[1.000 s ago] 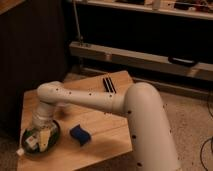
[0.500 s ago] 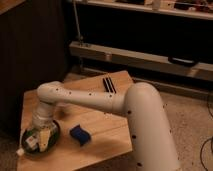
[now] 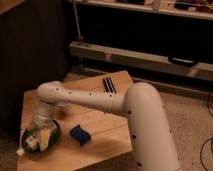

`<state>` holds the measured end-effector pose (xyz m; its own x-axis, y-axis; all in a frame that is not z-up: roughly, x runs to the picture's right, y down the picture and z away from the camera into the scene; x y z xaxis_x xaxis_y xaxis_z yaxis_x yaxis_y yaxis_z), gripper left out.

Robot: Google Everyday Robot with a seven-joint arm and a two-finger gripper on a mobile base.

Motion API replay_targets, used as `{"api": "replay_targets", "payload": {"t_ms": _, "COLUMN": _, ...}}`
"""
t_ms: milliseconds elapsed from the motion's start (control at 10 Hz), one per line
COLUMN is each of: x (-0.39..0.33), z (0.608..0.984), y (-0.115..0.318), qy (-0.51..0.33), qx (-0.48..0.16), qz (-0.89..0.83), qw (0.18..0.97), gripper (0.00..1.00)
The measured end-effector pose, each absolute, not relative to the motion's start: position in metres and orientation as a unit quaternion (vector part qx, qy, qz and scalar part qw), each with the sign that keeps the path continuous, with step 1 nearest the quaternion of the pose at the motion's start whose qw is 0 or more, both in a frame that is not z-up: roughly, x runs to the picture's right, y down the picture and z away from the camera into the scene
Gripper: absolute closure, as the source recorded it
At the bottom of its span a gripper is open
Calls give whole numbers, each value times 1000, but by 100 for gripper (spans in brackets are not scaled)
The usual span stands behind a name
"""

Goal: Push the eraser across the table

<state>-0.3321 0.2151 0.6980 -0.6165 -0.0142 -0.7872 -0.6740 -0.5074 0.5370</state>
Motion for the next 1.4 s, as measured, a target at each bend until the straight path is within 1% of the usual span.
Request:
{"api": "replay_targets", "payload": {"t_ms": 300, "x": -304, "z": 720, "y": 168, "qy": 427, "qx": -353, "qz": 805, "qw": 213, "gripper": 20}}
{"api": "replay_targets", "payload": {"t_ms": 500, "x": -273, "z": 740, "y": 120, "qy": 407, "qx": -326, "qz": 828, "qw": 206, "gripper": 20}}
{"api": "replay_targets", "payload": {"t_ms": 900, "x": -201, "z": 755, "y": 35, "qy": 368, "qx": -275, "qz": 869, "qw": 181, "gripper": 20}}
{"api": "replay_targets", "payload": {"t_ms": 1100, "x": -168, "z": 761, "y": -1, "qy": 357, "qx": -249, "qz": 884, "qw": 172, "gripper": 20}}
{"api": "replay_targets", "payload": {"t_ms": 1400, "x": -140, "z": 766, "y": -12, "qy": 348, "qx": -215, "qz": 898, "qw": 162, "gripper": 20}}
